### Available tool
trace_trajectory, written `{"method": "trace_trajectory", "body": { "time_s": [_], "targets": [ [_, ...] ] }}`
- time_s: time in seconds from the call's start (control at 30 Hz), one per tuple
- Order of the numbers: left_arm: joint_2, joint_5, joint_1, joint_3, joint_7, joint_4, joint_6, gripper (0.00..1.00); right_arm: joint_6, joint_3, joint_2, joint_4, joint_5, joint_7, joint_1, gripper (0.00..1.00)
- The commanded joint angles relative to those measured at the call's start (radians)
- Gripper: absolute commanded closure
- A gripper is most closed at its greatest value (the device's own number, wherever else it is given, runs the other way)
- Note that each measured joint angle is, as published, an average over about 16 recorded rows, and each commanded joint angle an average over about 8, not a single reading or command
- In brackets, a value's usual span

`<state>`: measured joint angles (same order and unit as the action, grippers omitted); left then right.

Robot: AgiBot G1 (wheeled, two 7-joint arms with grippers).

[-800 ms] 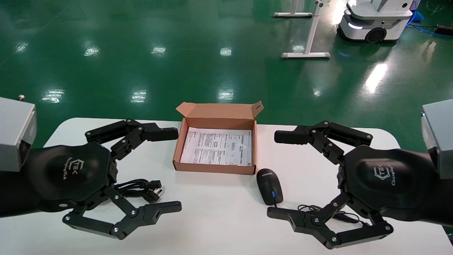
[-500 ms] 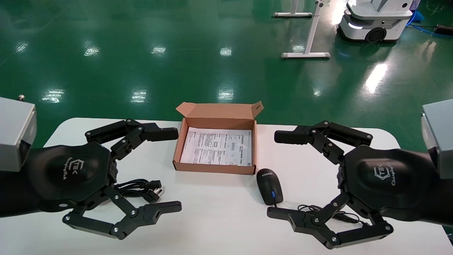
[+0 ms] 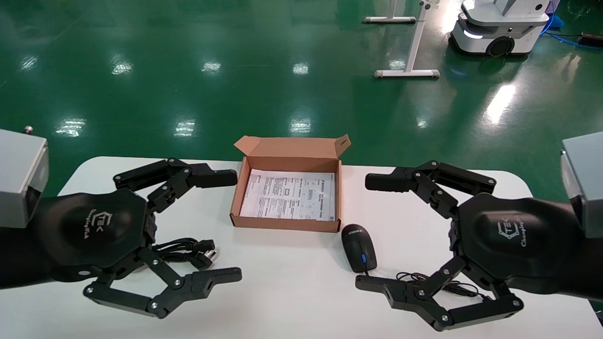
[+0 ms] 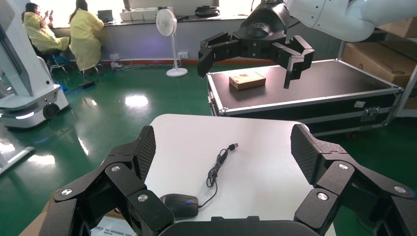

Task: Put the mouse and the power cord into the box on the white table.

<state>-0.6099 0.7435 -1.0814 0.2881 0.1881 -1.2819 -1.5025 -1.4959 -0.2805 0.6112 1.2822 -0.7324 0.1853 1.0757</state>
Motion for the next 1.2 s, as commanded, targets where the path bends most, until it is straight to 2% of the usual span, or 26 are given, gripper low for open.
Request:
{"method": "trace_trajectory", "body": {
  "time_s": [0.03, 0.17, 0.3, 0.43, 0.6, 0.93, 1.2],
  "targets": [
    [-0.001, -0.005, 0.004, -0.003, -0.001, 0.000, 0.004, 0.00, 0.001, 0.000, 0.001, -0.002, 0.000, 0.000, 0.001, 0.00],
    [0.010, 0.047, -0.029, 0.027, 0.008, -0.005, -0.030, 0.00, -0.008, -0.002, -0.003, -0.001, -0.010, -0.010, 0.003, 0.00],
    [0.024, 0.162, -0.125, 0.111, 0.025, -0.016, -0.073, 0.00, -0.045, -0.015, -0.014, -0.026, -0.064, -0.071, 0.030, 0.00],
    [0.019, 0.296, -0.241, 0.223, 0.019, -0.016, -0.086, 0.00, -0.083, -0.063, -0.039, -0.061, -0.185, -0.208, 0.087, 0.00],
    [-0.022, 0.472, -0.379, 0.372, -0.035, 0.031, -0.088, 0.00, -0.088, -0.157, -0.071, -0.136, -0.354, -0.397, 0.157, 0.00],
    [-0.153, 0.787, -0.639, 0.648, -0.230, 0.341, -0.085, 0.00, -0.087, -0.316, -0.050, -0.381, -0.524, -0.653, 0.239, 0.00],
    [-0.261, 0.882, -0.726, 0.783, -0.383, 0.634, -0.072, 0.00, -0.079, -0.418, 0.037, -0.590, -0.616, -0.821, 0.325, 0.00]
  ]
}}
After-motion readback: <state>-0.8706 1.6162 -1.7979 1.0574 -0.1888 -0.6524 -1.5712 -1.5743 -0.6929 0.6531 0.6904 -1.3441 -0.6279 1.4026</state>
